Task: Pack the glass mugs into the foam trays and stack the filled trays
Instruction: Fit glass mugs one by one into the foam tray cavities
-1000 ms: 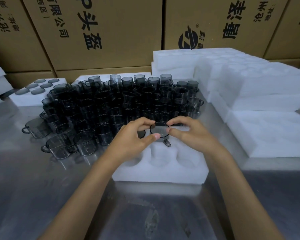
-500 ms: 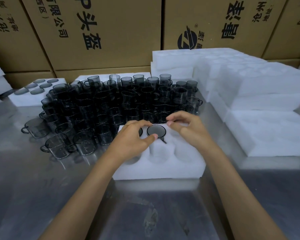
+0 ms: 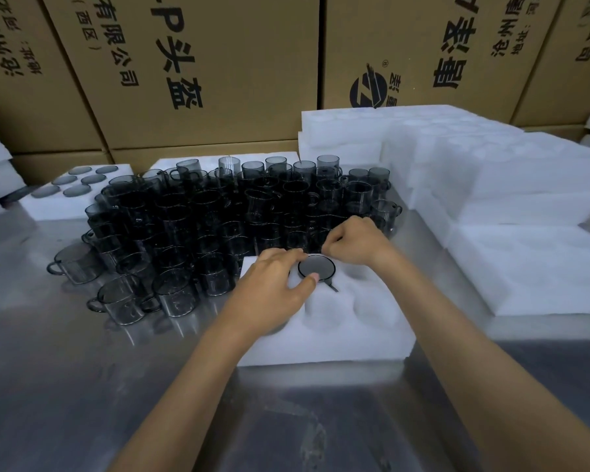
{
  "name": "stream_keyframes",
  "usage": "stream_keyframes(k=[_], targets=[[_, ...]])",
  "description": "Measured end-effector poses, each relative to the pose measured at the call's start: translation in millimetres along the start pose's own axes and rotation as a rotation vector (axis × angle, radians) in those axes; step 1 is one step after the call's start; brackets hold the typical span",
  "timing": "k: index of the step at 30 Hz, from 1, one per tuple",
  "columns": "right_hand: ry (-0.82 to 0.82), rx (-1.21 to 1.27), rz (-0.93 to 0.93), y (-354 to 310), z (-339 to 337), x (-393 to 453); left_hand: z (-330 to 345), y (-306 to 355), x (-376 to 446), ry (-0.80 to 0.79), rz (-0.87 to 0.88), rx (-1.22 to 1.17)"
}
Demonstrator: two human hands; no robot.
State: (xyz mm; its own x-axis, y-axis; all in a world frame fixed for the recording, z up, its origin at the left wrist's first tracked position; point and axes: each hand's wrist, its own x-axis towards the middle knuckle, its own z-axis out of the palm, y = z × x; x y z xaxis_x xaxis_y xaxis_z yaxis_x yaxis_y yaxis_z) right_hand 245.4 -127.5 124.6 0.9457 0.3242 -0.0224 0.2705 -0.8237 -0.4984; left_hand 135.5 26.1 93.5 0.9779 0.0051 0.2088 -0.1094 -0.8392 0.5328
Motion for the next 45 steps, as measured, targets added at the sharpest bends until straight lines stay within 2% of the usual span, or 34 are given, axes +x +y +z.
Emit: stream_keyframes(k=[2, 5, 9, 14, 16, 18, 21, 24, 29, 35, 41, 45], targets=[[0.065, -0.015, -0.053, 0.4, 0.9, 0.6, -0.6, 0.6, -0.1, -0.003, 0.004, 0.015], [0.257, -0.041, -0.106, 2.8, 3.4, -3.9, -0.7, -0.5, 0.5, -0.002, 0.010, -0.006], [0.435, 0.119, -0.210, 13.4, 2.2, -18.3, -0.9, -0.8, 1.8, 0.018, -0.006, -0.073], [0.509, 0.271, -0.473, 33.8, -1.2, -54.6, -8.9, 7.1, 2.1, 0.191, 0.058, -0.316], [0.525, 0.296, -0.535, 43.5, -1.0, -66.1, -8.9, 15.9, 6.0, 0.163, 0.111, -0.379], [0.527, 0.313, -0.560, 51.5, -1.1, -73.7, -6.2, 27.7, 13.1, 0.071, 0.142, -0.434], [0.502, 0.526, -0.531, 60.2, -2.7, -80.5, 2.3, 45.9, 25.9, -0.015, 0.157, -0.478], [0.434, 0.762, -0.460, 66.5, -7.8, -83.1, 13.3, 55.2, 32.9, 0.019, 0.149, -0.452], [0.345, 0.868, -0.305, 71.9, -11.4, -83.1, 25.6, 50.2, 30.5, 0.067, 0.098, -0.457], [0.343, 0.893, -0.219, 63.9, -6.0, -87.9, 28.4, 43.3, 27.2, 0.064, 0.080, -0.370], [0.344, 0.851, -0.140, 68.9, -3.9, -86.1, 30.6, 39.3, 26.9, -0.023, 0.066, -0.229], [0.356, 0.745, -0.110, 71.4, 0.9, -82.1, 31.9, 40.4, 24.8, 0.035, 0.109, -0.276]])
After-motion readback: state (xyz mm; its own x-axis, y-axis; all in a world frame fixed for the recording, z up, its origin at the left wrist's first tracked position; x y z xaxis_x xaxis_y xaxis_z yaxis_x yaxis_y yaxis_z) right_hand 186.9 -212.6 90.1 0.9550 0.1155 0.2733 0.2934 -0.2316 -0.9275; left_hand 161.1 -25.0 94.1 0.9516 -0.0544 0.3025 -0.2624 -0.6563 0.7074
